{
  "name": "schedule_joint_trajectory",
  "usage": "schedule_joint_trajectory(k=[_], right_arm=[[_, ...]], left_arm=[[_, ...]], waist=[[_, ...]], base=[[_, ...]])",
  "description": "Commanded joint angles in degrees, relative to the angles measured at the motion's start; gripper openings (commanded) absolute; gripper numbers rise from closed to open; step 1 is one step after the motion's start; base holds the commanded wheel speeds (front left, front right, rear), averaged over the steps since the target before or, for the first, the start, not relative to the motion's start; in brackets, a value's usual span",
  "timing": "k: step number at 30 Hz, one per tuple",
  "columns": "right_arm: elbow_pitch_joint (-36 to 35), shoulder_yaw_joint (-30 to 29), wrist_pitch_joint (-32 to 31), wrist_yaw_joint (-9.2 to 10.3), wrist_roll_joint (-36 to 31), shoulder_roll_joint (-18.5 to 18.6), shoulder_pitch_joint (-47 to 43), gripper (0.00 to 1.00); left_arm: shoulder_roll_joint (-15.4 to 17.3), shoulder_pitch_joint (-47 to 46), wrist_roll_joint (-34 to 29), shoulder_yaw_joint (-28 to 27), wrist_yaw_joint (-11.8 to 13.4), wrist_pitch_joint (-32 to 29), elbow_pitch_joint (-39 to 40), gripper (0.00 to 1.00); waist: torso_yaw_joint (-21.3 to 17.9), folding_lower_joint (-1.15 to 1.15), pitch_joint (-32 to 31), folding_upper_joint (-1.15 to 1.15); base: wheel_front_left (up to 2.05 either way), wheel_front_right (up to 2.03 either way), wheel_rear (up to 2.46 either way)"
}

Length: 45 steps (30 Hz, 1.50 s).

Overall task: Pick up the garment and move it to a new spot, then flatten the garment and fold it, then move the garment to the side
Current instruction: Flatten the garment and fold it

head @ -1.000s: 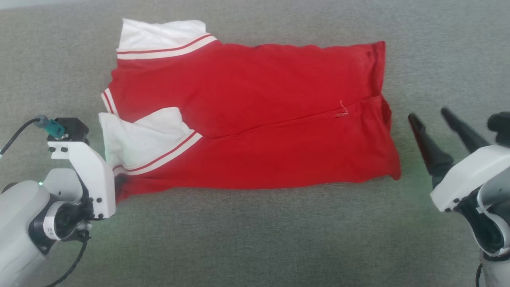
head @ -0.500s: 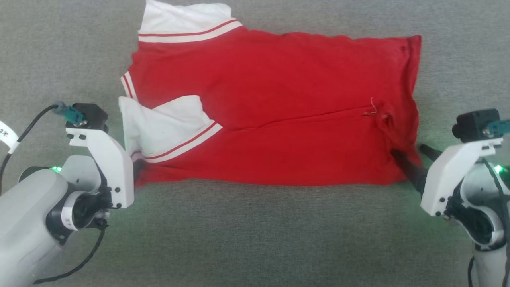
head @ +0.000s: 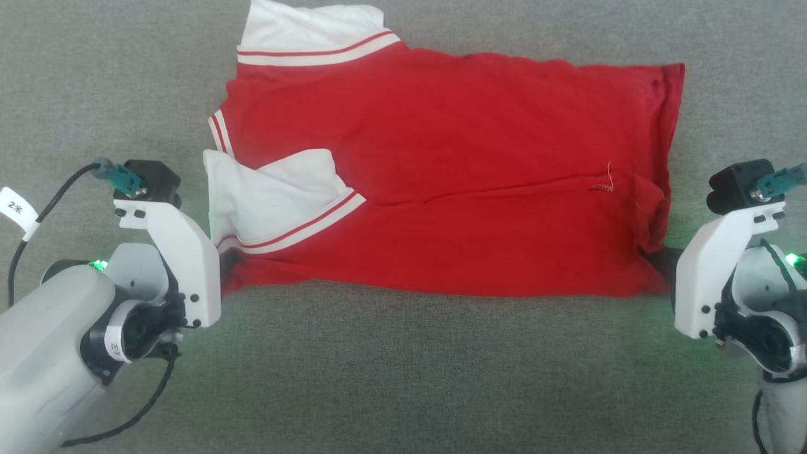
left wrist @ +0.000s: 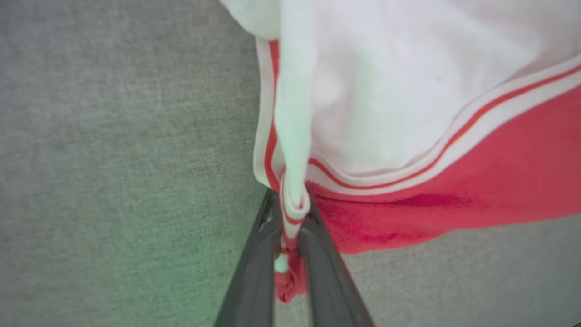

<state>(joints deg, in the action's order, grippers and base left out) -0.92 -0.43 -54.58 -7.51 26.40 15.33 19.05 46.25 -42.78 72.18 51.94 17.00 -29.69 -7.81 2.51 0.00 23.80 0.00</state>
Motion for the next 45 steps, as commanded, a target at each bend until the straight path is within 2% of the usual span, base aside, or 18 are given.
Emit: schedule_joint_trajectory(k=[1,5,14,17,21,27,28,29,30,31,32,37,45], right_arm=[[0.98,0.26,-1.56,0.04,0.24,0.47,-2.31,0.0],[-2.01,-0.61,-4.26,0.05,1.94,2.01,-2.55,0.0],[-9.84,-2.18,-10.57,0.05,5.67,6.33,-7.11,0.0],[-11.16,-3.37,-11.27,0.05,5.69,6.93,-9.27,0.0],[-11.04,-4.01,-11.25,0.06,5.36,6.3,-10.73,0.0],[-8.18,-2.29,-8.18,0.05,4.63,5.43,-10.46,0.0],[-7.76,-1.56,-7.47,0.05,4.49,5.88,-10.0,0.0],[-7.2,-0.85,-6.59,0.05,4.39,6.14,-9.47,0.27],[-6.89,-0.1,-5.72,0.05,4.72,6.17,-9.06,0.37],[-6.53,0.25,-4.92,0.05,5.0,6.2,-8.8,0.47],[-6.13,0.61,-4.31,0.05,5.18,6.28,-8.46,1.0],[-5.81,1.34,-1.83,0.06,6.29,6.76,-7.52,1.0],[-9.59,-0.45,5.67,0.04,5.35,5.56,-5.73,1.0]], left_arm=[[-0.79,1.77,0.98,1.33,0.18,-1.15,0.28,0.0],[2.38,2.12,1.16,0.86,2.22,-2.69,3.69,0.0],[8.73,5.7,0.51,1.22,8.7,-4.64,15.05,0.0],[9.62,7.82,1.35,1.57,10.37,-4.42,17.46,0.0],[9.53,10.09,2.46,2.24,11.23,-4.69,17.56,0.0],[6.36,11.43,3.53,2.6,9.33,-3.01,13.41,0.0],[5.9,11.38,3.86,2.71,8.86,-3.1,12.57,0.12],[5.69,11.06,3.64,2.83,8.34,-3.06,11.67,0.48],[5.47,10.65,3.42,2.75,8.18,-2.89,10.75,1.0],[5.38,10.3,3.39,2.59,7.94,-2.84,10.07,1.0],[5.45,10.05,3.53,2.37,7.73,-2.95,9.57,1.0],[8.32,8.13,2.9,0.62,7.72,-3.02,11.34,1.0],[17.13,2.85,0.61,-2.27,10.28,-7.25,19.98,1.0]], waist=[[0.19,0.0,-0.66,0.0],[0.59,0.0,-2.1,0.0],[1.61,0.0,-4.13,0.0],[1.71,0.0,-4.31,0.0],[1.57,0.0,-4.23,0.0],[1.14,0.0,-3.66,0.0],[1.07,0.0,-3.61,0.0],[0.97,0.0,-3.56,0.0],[0.85,0.0,-3.54,0.0],[0.7,0.0,-3.51,0.0],[0.56,0.0,-3.51,0.0],[-0.37,0.0,-3.58,0.0],[-3.87,0.0,-3.04,0.0]], base=[[0.0,0.0,0.0],[0.0,0.0,0.0],[0.0,0.0,0.0],[0.0,0.0,0.0],[0.0,0.0,0.0],[0.0,0.0,0.0],[0.0,0.0,0.0],[0.0,0.0,0.0],[0.0,0.0,0.0],[0.0,0.0,0.0],[0.0,0.0,0.0],[0.0,0.0,0.0],[0.0,0.0,0.0]])
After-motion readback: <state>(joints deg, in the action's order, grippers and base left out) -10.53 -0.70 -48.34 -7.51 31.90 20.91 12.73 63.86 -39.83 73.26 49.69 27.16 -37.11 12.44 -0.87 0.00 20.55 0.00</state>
